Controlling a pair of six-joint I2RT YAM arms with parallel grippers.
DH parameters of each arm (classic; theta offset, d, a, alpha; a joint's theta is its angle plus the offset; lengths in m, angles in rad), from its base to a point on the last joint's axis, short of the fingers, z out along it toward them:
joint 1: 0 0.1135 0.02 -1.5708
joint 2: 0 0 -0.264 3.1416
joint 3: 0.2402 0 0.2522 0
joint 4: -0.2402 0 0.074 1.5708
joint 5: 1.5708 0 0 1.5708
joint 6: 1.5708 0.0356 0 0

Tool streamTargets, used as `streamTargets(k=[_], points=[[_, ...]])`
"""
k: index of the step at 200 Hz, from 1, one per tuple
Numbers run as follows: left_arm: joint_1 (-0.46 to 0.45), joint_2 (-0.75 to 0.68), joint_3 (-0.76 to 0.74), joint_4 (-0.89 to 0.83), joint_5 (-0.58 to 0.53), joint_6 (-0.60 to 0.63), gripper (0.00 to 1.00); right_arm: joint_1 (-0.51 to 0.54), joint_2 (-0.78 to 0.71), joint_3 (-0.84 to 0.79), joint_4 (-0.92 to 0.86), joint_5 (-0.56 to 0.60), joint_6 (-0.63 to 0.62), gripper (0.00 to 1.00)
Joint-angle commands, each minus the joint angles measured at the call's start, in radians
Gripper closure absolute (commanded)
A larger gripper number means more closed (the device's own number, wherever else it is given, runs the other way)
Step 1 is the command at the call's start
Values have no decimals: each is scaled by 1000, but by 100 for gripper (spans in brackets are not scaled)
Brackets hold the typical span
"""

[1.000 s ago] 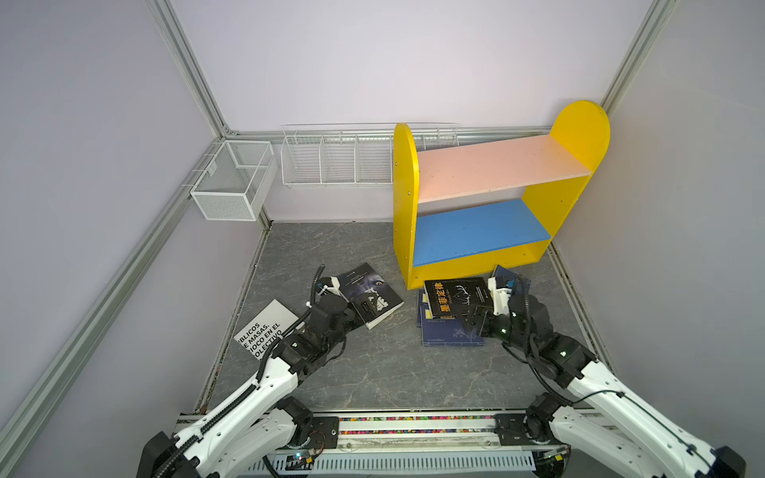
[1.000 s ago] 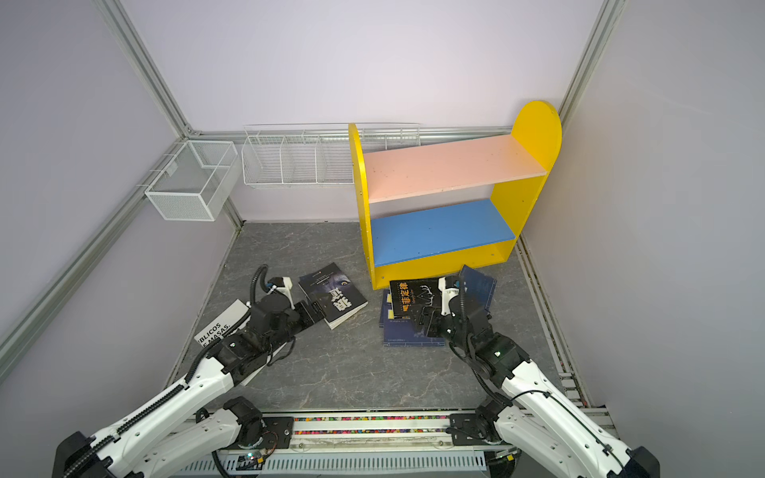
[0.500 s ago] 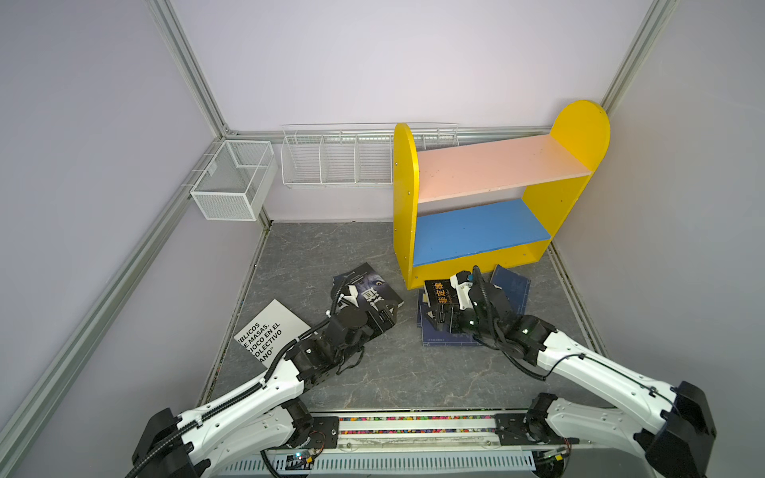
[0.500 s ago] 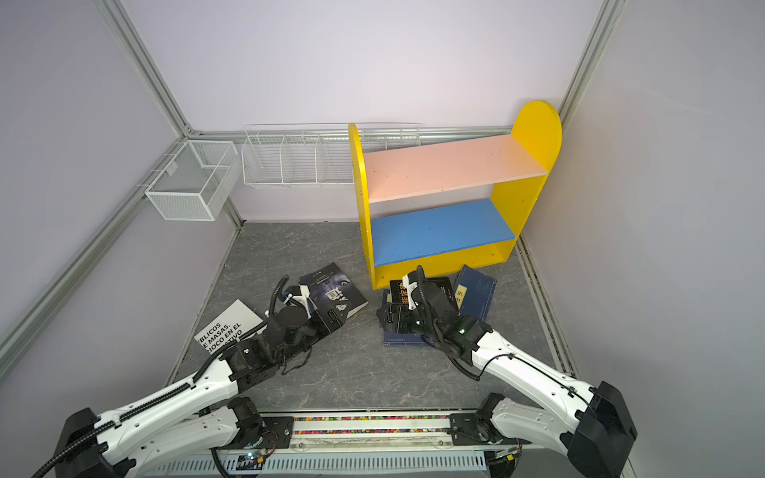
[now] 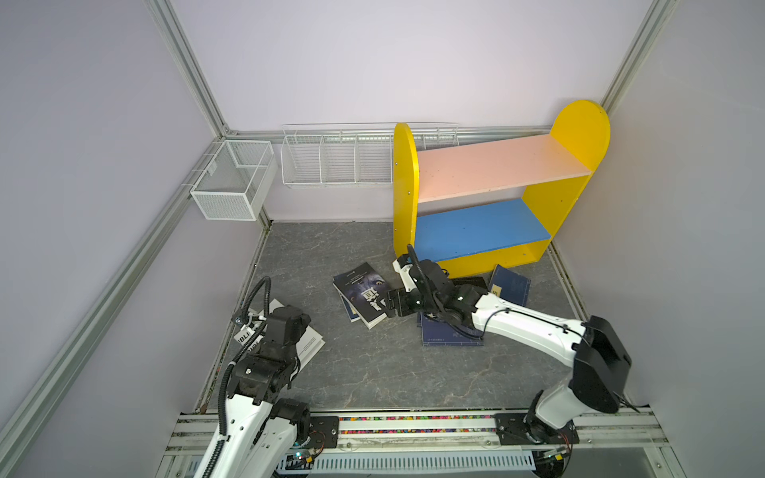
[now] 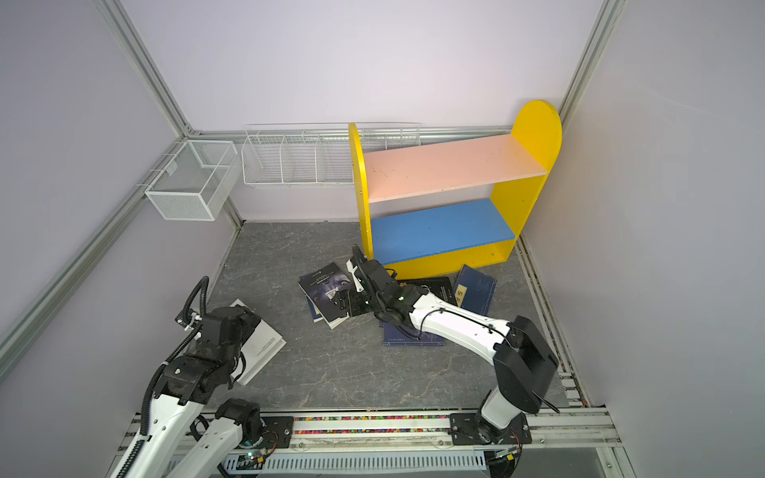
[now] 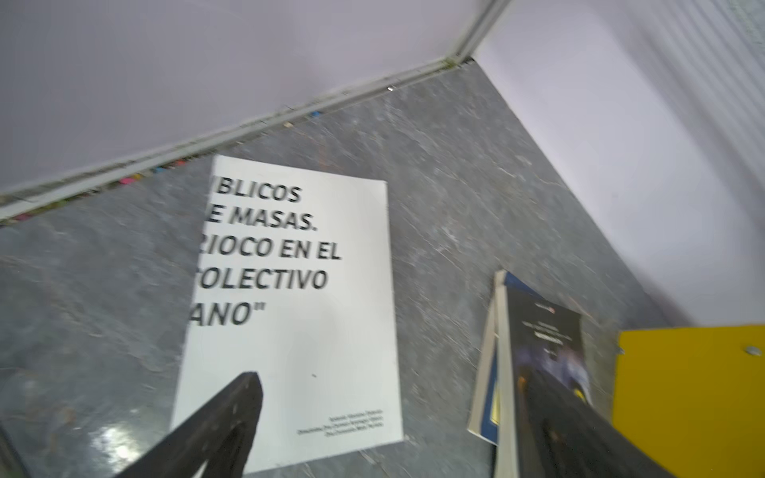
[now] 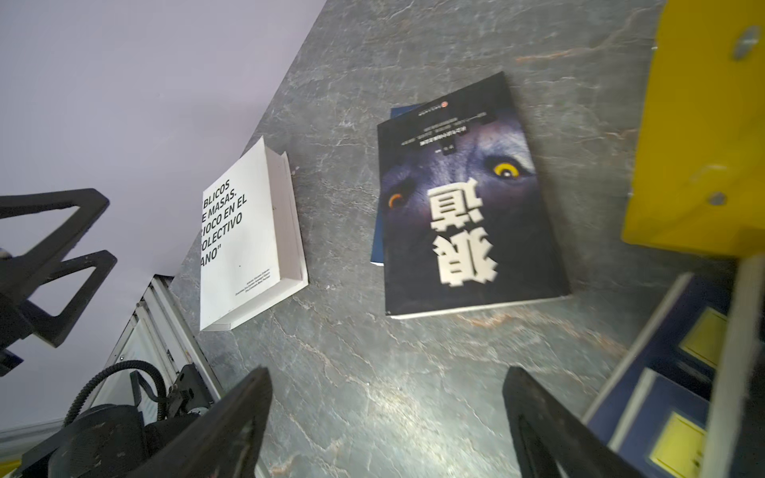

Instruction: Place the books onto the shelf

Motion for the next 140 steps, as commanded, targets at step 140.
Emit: streamTargets(k=[140], points=[[439, 31, -294, 185, 271, 69, 1, 140, 657, 391, 360, -322, 89, 13]])
